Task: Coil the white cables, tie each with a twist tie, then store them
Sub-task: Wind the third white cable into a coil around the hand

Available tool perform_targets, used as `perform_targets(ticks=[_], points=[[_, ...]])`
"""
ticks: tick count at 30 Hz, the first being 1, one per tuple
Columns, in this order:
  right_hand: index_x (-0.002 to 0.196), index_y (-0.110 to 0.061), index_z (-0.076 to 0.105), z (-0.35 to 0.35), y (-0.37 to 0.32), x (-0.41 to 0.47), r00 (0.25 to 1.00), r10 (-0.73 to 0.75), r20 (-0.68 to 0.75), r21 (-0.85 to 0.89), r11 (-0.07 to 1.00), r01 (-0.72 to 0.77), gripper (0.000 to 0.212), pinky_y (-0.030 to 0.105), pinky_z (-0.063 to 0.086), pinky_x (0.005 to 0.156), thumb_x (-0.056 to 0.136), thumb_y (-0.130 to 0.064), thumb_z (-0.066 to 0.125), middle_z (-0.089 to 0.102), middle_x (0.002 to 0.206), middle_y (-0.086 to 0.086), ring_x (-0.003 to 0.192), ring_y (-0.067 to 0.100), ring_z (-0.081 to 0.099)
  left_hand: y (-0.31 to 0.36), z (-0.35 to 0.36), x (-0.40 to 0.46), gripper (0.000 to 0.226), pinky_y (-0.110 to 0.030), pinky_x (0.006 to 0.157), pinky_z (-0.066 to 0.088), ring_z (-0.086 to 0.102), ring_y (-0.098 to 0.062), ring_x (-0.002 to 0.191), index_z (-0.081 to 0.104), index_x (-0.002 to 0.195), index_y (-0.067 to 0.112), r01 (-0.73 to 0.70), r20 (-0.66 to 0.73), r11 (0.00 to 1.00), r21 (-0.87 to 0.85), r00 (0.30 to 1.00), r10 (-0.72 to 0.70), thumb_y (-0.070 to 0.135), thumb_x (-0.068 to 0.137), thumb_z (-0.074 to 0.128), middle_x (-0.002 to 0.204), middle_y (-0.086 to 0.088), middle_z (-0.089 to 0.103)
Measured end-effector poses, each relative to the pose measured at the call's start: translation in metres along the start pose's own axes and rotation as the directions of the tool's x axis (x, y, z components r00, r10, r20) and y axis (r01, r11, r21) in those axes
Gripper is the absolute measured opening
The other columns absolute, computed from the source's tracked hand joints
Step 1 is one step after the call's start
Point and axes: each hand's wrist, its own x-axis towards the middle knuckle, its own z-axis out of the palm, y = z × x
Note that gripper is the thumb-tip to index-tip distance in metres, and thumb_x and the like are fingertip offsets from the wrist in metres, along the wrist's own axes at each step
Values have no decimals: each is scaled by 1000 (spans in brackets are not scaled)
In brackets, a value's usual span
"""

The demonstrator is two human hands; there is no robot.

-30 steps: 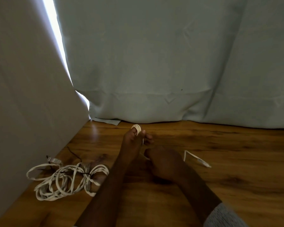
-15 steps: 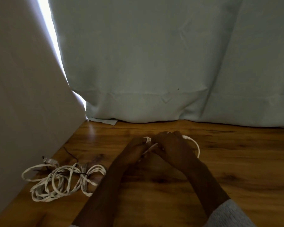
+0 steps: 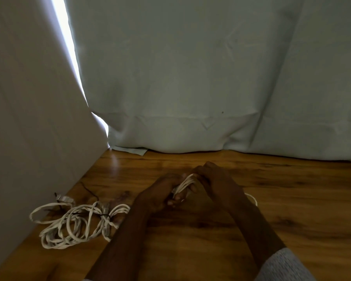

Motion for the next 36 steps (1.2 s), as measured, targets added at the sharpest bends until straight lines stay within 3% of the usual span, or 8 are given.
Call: perform_targets(ticks=[4,8,13,16,18,23,33,36], points=[[127,-37,55,-3,-4,-2,997,54,60,-64,997,-50,35,35,49,73,100,-15,48,59,101,-5,89,18,60,-1,-1,0,52,-31,43,19,30,-10,34,68,100,-2,-55,-30,996,-66,998,53,35,105,31,49,-3,43],[134,-35,43,-8,-13,-5,987,106,125,-247,966,-72,41,30,44,65,97,-20,54,68,105,-1,88,20,64,-2,-1,0,49,-38,49,16,27,-12,36,66,100,1,-76,-3,986,-149,997,76,36,104,31,51,-2,40],[135,-29,35,-10,-17,-4,981,142,134,-321,943,-93,37,32,41,61,101,-26,49,68,104,3,85,22,64,2,3,-2,46,-28,44,25,30,-10,33,65,92,1,-96,7,928,-360,994,106,34,101,34,48,-1,40],[145,-27,35,-7,-17,-7,977,149,151,-344,935,-89,46,38,54,81,102,-28,49,66,121,3,103,22,66,10,6,-3,47,-23,38,33,32,-10,31,61,90,-2,-149,-13,809,-569,985,172,33,102,31,46,-1,40],[145,-28,42,-3,-18,-11,978,119,169,-310,949,-62,46,36,50,97,100,-28,52,61,133,1,118,20,61,14,6,-3,50,-23,38,32,32,-9,29,62,87,-2,-195,-56,750,-632,977,207,33,103,29,44,0,39],[140,-29,43,5,-25,-10,965,85,249,-337,941,5,42,36,53,84,99,-23,52,65,123,1,106,22,65,16,2,-2,54,-23,38,34,33,-9,30,62,91,-3,-269,-159,728,-631,963,218,33,107,24,46,0,41],[128,-29,53,-13,-14,-5,965,158,209,-369,927,-72,32,35,56,81,97,-24,56,66,113,-1,97,18,65,16,-3,-4,62,-23,38,31,31,-8,32,71,92,-2,-271,-204,763,-587,961,184,33,106,23,46,1,38],[128,-28,52,-3,-21,-7,961,133,241,-355,934,-40,29,33,54,77,100,-26,53,67,111,0,96,20,66,14,-6,-1,59,-23,39,32,31,-8,32,71,93,-4,-298,-250,724,-622,952,178,34,105,27,47,1,39]])
